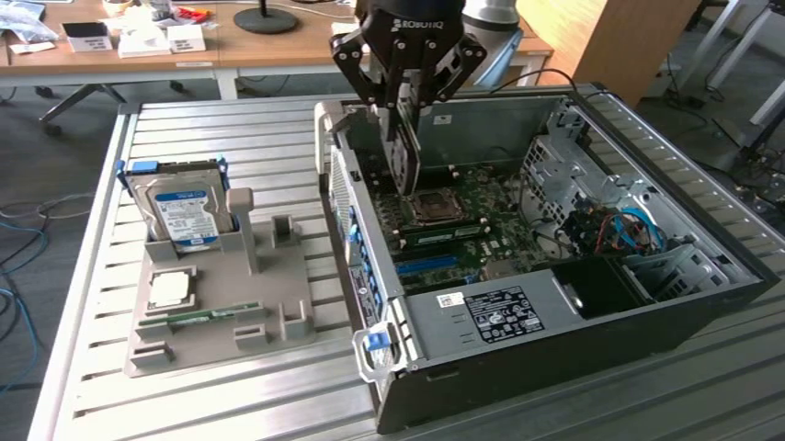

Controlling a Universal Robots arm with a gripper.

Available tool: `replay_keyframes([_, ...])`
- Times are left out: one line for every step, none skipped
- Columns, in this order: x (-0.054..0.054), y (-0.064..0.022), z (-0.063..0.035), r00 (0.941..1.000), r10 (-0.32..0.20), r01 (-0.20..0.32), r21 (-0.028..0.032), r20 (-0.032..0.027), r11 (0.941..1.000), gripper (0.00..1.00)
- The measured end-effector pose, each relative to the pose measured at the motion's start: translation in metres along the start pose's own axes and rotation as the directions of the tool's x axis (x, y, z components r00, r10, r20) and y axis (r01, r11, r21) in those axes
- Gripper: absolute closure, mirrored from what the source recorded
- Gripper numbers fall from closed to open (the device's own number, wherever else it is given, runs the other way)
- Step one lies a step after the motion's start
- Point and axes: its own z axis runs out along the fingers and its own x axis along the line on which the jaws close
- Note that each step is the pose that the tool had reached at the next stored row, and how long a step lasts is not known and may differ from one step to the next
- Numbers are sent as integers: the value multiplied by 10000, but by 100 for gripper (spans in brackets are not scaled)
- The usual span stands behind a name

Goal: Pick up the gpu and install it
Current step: 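Pick up the gpu and move the gpu toward the slot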

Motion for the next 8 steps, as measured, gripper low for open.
replay_keyframes([-21, 2, 0, 10000, 0, 0, 1, -1, 10000, 73])
replay_keyframes([-41, 3, 1, 10000, -1, 1, 0, 0, 10000, 73])
replay_keyframes([-63, 5, 2, 10000, 0, 0, 0, 0, 10000, 73])
replay_keyframes([-84, 7, 2, 10000, 0, 0, 0, 0, 10000, 73])
replay_keyframes([-106, 8, 2, 10000, 1, -1, 1, -1, 10000, 73])
replay_keyframes([-131, 10, 3, 10000, 1, -1, 1, -1, 10000, 73])
replay_keyframes([-157, 12, 3, 10000, 1, -1, 1, -1, 10000, 73])
replay_keyframes([-184, 14, 5, 10000, 0, 0, 0, 0, 10000, 73])
